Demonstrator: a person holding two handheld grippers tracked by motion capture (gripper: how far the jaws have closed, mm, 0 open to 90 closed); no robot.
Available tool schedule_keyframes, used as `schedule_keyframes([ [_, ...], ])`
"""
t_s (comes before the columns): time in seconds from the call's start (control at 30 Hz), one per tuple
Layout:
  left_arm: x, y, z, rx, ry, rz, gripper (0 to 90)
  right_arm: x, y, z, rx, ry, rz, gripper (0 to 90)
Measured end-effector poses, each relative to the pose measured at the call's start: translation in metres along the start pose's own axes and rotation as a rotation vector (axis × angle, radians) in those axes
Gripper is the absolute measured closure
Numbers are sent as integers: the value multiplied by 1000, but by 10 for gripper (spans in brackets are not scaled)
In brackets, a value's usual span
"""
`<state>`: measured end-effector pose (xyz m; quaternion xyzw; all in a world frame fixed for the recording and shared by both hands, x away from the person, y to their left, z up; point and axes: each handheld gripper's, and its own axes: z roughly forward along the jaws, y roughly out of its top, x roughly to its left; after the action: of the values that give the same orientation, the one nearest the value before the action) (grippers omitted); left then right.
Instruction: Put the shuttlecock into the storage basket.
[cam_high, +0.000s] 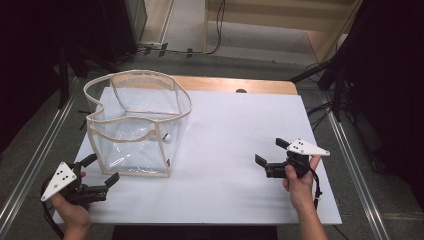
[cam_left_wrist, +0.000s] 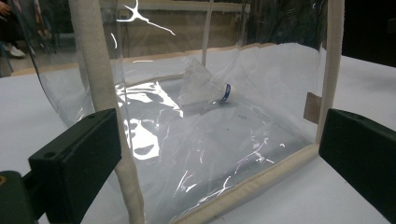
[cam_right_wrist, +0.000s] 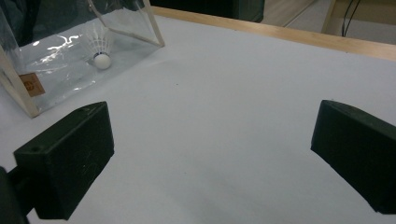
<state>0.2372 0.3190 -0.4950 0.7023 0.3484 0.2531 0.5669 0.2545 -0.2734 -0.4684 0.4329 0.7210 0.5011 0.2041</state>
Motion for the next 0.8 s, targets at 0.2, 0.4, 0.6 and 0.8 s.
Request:
schedule_keyframes([
  [0.2, 0, 0, 0, 0, 0, 1, 0, -7, -9, -7, 4, -17, 8, 0],
  [0.4, 0, 0, 0, -1, 0, 1, 0, -14, -17, -15, 4, -37, 11, 0],
  [0.6, 0, 0, 0, 1, 3, 3, 0, -22, -24, -23, 6, -64, 23, 0],
  [0.8, 0, 0, 0, 2, 4, 3, 0, -30, -33, -30, 4, -82, 36, 0],
])
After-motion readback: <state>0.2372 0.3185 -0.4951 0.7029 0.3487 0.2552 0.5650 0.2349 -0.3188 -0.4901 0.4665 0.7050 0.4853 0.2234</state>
